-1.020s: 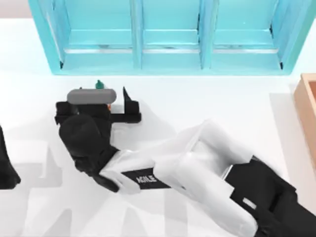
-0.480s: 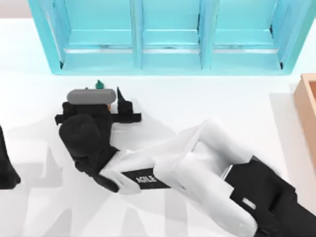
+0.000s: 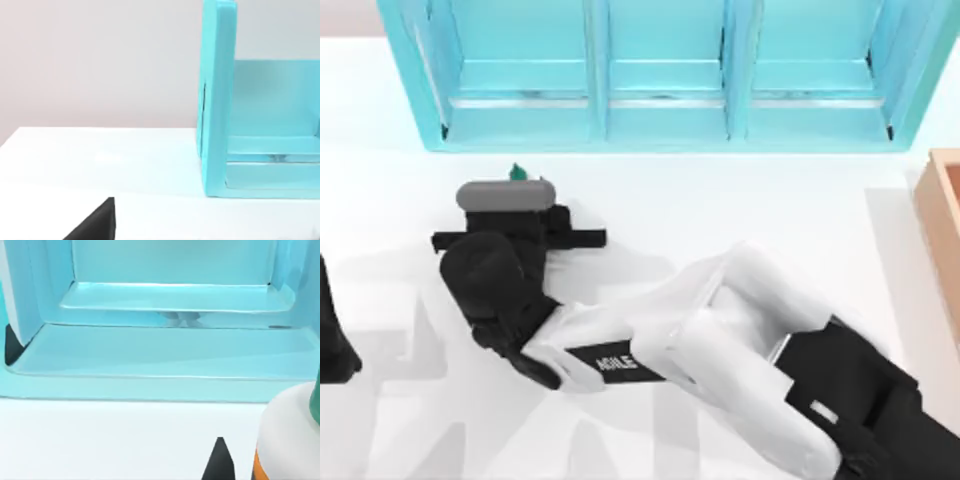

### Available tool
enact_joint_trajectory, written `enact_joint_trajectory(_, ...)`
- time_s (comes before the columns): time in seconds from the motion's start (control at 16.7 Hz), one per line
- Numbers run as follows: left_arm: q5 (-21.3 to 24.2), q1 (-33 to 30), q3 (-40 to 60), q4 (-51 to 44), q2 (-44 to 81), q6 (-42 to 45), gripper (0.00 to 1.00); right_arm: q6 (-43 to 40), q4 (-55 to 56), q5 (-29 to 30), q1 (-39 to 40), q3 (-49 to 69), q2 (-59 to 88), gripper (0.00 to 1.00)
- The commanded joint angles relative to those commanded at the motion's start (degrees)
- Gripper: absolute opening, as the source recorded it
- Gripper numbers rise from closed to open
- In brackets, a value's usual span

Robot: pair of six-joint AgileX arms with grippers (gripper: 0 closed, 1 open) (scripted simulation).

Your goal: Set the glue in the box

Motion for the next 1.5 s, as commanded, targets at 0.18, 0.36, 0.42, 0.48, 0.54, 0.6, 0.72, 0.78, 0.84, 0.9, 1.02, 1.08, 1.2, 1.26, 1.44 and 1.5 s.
enact_joint_trajectory(0.18, 0.0, 0.0, 0.0, 0.0, 0.0, 0.0, 1.0, 0.0, 0.0, 0.0, 0.0, 0.0, 0.0, 0.0)
enact_joint_trajectory(0.36, 0.0, 0.0, 0.0, 0.0, 0.0, 0.0, 1.0, 0.0, 0.0, 0.0, 0.0, 0.0, 0.0, 0.0)
enact_joint_trajectory(0.42, 0.0, 0.0, 0.0, 0.0, 0.0, 0.0, 1.0, 0.0, 0.0, 0.0, 0.0, 0.0, 0.0, 0.0)
enact_joint_trajectory(0.48, 0.0, 0.0, 0.0, 0.0, 0.0, 0.0, 1.0, 0.05, 0.0, 0.02, 0.2, -0.03, -0.07, 0.0)
enact_joint_trajectory(0.54, 0.0, 0.0, 0.0, 0.0, 0.0, 0.0, 1.0, -0.03, -0.2, -0.01, 0.22, -0.18, -0.15, 0.0)
enact_joint_trajectory(0.6, 0.0, 0.0, 0.0, 0.0, 0.0, 0.0, 1.0, -0.1, -0.98, -0.08, 0.19, -0.62, -0.66, 0.0)
enact_joint_trajectory(0.72, 0.0, 0.0, 0.0, 0.0, 0.0, 0.0, 1.0, 0.0, -3.57, -0.07, 0.13, -1.29, -3.34, 0.0)
enact_joint_trajectory(0.78, 0.0, 0.0, 0.0, 0.0, 0.0, 0.0, 1.0, 0.07, -5.0, -0.05, 0.08, -1.52, -5.58, 0.0)
enact_joint_trajectory(0.84, 0.0, 0.0, 0.0, 0.0, 0.0, 0.0, 1.0, 0.15, -6.49, -0.01, 0.03, -1.76, -8.24, 0.0)
enact_joint_trajectory(0.9, 0.0, 0.0, 0.0, 0.0, 0.0, 0.0, 1.0, 0.23, -8.25, 0.01, 0.0, -1.99, -10.55, 0.0)
enact_joint_trajectory(1.02, 0.0, 0.0, 0.0, 0.0, 0.0, 0.0, 1.0, 0.35, -10.84, 0.04, 0.01, -2.49, -13.35, 0.0)
enact_joint_trajectory(1.08, 0.0, 0.0, 0.0, 0.0, 0.0, 0.0, 1.0, 0.39, -11.39, -0.02, 0.16, -2.67, -13.86, 0.0)
enact_joint_trajectory(1.2, 0.0, 0.0, 0.0, 0.0, 0.0, 0.0, 1.0, 0.39, -11.49, -0.08, 0.23, -2.72, -13.96, 0.0)
enact_joint_trajectory(1.26, 0.0, 0.0, 0.0, 0.0, 0.0, 0.0, 1.0, 0.39, -11.49, -0.08, 0.23, -2.72, -13.96, 0.0)
enact_joint_trajectory(1.44, 0.0, 0.0, 0.0, 0.0, 0.0, 0.0, 1.0, 0.06, -11.62, -0.58, 0.05, -2.36, -14.29, 0.0)
enact_joint_trajectory(1.5, 0.0, 0.0, 0.0, 0.0, 0.0, 0.0, 1.0, -0.79, -12.2, -1.6, -0.28, -2.27, -15.16, 0.0)
